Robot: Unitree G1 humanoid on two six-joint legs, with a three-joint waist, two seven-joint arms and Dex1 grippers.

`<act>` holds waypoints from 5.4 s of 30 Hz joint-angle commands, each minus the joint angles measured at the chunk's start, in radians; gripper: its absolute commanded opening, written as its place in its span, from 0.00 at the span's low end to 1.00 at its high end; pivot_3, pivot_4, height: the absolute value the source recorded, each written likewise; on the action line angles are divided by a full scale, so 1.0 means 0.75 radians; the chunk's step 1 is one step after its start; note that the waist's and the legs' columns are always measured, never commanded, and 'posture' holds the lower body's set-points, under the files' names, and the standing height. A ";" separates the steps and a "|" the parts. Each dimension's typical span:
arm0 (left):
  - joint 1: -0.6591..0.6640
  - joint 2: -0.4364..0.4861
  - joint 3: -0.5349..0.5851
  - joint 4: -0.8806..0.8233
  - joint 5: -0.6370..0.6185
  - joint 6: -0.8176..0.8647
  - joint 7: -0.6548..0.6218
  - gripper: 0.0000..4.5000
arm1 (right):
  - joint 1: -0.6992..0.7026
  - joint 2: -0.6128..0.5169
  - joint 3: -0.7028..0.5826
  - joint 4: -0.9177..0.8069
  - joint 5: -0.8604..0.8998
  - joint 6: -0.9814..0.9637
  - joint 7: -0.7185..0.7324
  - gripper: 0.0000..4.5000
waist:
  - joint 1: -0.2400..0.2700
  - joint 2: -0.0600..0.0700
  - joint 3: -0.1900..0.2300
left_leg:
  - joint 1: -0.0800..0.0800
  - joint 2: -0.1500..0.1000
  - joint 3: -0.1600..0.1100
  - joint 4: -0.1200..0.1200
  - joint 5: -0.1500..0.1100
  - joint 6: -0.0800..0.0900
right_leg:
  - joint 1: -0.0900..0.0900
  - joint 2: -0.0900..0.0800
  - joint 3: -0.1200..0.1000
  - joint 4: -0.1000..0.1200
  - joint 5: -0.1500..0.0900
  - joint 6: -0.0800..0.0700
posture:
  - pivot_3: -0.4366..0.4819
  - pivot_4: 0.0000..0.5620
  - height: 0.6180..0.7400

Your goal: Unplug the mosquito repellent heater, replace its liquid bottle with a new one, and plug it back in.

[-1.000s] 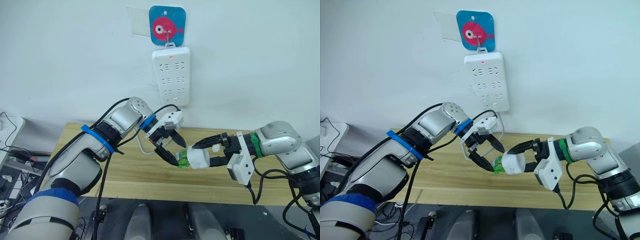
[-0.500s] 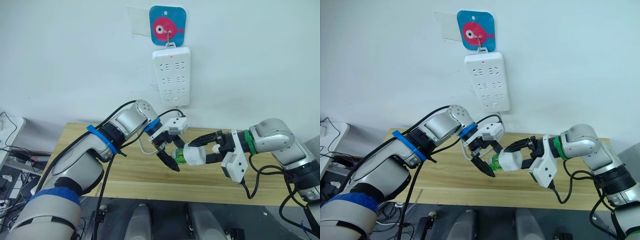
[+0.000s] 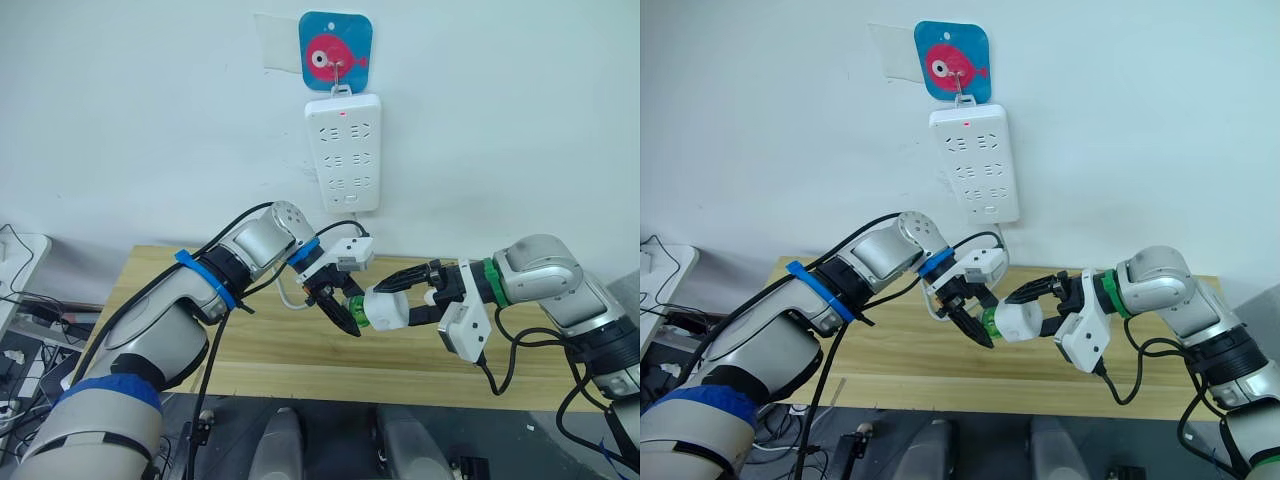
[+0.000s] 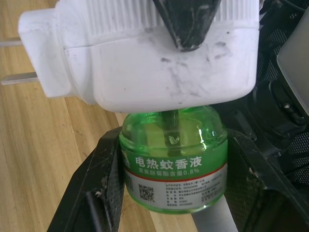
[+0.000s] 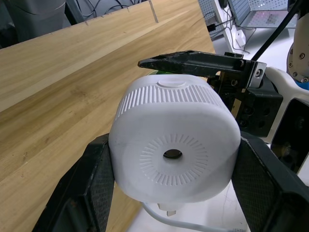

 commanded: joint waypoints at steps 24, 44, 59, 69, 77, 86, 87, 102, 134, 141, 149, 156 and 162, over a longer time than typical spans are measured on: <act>0.514 -0.325 0.652 -0.182 0.078 -0.564 0.385 0.52 | 1.214 -0.073 -0.981 -1.116 1.171 1.692 -0.966 0.99 | -0.032 0.003 -0.006 | -0.001 0.000 0.002 0.007 -0.004 0.006 | 0.002 -0.001 0.002 0.007 0.000 0.000 | 0.29 0.32 1.00; 0.691 -0.620 0.829 -0.169 0.245 -0.737 0.804 0.52 | 0.931 0.421 -0.569 -1.353 1.079 1.988 -1.740 0.99 | -0.070 0.007 -0.024 | 0.001 0.000 0.003 0.006 -0.005 0.008 | 0.001 0.003 0.004 0.008 -0.001 0.001 | 0.25 0.34 1.00; 0.753 -0.633 0.825 -0.243 0.207 -0.671 0.732 0.52 | 1.012 0.595 -0.426 -1.156 0.835 1.745 -1.494 0.99 | -0.079 0.007 -0.024 | 0.001 0.001 0.002 0.005 -0.005 0.008 | 0.001 0.003 0.003 0.007 -0.001 0.001 | 0.26 0.34 1.00; 0.780 -0.635 0.824 -0.278 0.205 -0.647 0.722 0.52 | 0.927 0.651 -0.465 -1.178 0.802 1.758 -1.468 0.99 | -0.080 0.007 -0.024 | 0.001 0.001 0.002 0.005 -0.005 0.008 | 0.001 0.003 0.003 0.007 -0.001 0.001 | 0.26 0.34 1.00; 0.763 -0.639 0.835 -0.270 0.210 -0.632 0.724 0.52 | 0.861 0.670 -0.496 -1.260 0.941 1.898 -1.493 0.99 | -0.080 0.007 -0.024 | 0.000 0.001 0.002 0.005 -0.005 0.008 | 0.001 0.003 0.003 0.006 -0.001 0.001 | 0.26 0.34 1.00; 0.744 -0.635 0.841 -0.259 0.214 -0.634 0.722 0.52 | 0.811 0.674 -0.518 -1.264 0.972 1.950 -1.536 0.99 | -0.082 0.007 -0.024 | 0.000 0.001 0.002 0.005 -0.005 0.008 | 0.001 0.003 0.003 0.006 -0.001 0.001 | 0.27 0.33 1.00; 0.743 -0.636 0.841 -0.258 0.214 -0.634 0.722 0.52 | 0.807 0.674 -0.518 -1.261 0.970 1.950 -1.539 0.99 | -0.082 0.007 -0.024 | 0.000 0.001 0.002 0.005 -0.005 0.008 | 0.001 0.003 0.003 0.006 -0.001 0.001 | 0.27 0.33 1.00; 0.748 -0.637 0.838 -0.274 0.207 -0.616 0.720 0.68 | 0.804 0.669 -0.536 -1.227 0.946 1.920 -1.515 0.66 | -0.083 0.007 -0.024 | 0.000 0.001 0.002 0.005 -0.005 0.008 | 0.001 0.003 0.003 0.006 -0.001 0.001 | 0.28 0.31 1.00; 0.785 -0.086 1.396 -0.465 -0.045 -0.245 0.851 1.00 | 0.773 0.576 -0.484 -1.114 0.803 1.833 -1.258 0.66 | -0.021 0.002 -0.057 | 0.000 0.001 0.001 0.002 -0.005 0.008 | 0.001 0.001 0.001 0.003 -0.001 0.001 | 0.45 0.25 1.00; 0.510 -0.097 1.305 -0.091 0.038 -0.386 0.671 1.00 | 0.714 0.583 -0.469 -1.088 0.806 1.854 -1.246 0.66 | -0.019 0.002 -0.057 | 0.000 0.000 0.001 0.002 -0.005 0.008 | 0.001 0.002 0.000 0.003 -0.001 0.001 | 0.45 0.26 1.00; 0.228 -0.184 1.273 0.386 0.141 -0.604 0.563 1.00 | 0.645 0.593 -0.437 -1.056 0.789 1.863 -1.242 0.66 | -0.023 0.001 -0.057 | -0.001 0.000 0.001 0.002 -0.005 0.008 | 0.001 0.002 0.000 0.002 -0.001 0.000 | 0.42 0.28 1.00; 0.178 -0.203 1.289 0.398 0.088 -0.475 0.393 1.00 | 0.569 0.596 -0.457 -1.029 0.777 1.889 -1.262 0.66 | -0.026 0.001 -0.058 | -0.003 0.000 -0.001 0.002 -0.005 0.008 | 0.001 0.002 -0.001 0.001 -0.001 0.000 | 0.41 0.29 1.00; 0.186 -0.184 1.328 0.327 0.042 -0.314 0.390 0.65 | 0.501 0.627 -0.443 -1.007 0.760 1.911 -1.284 0.66 | -0.027 0.001 -0.058 | -0.002 0.001 -0.002 0.001 -0.005 0.008 | 0.000 0.002 -0.002 0.002 -0.001 0.000 | 0.41 0.30 1.00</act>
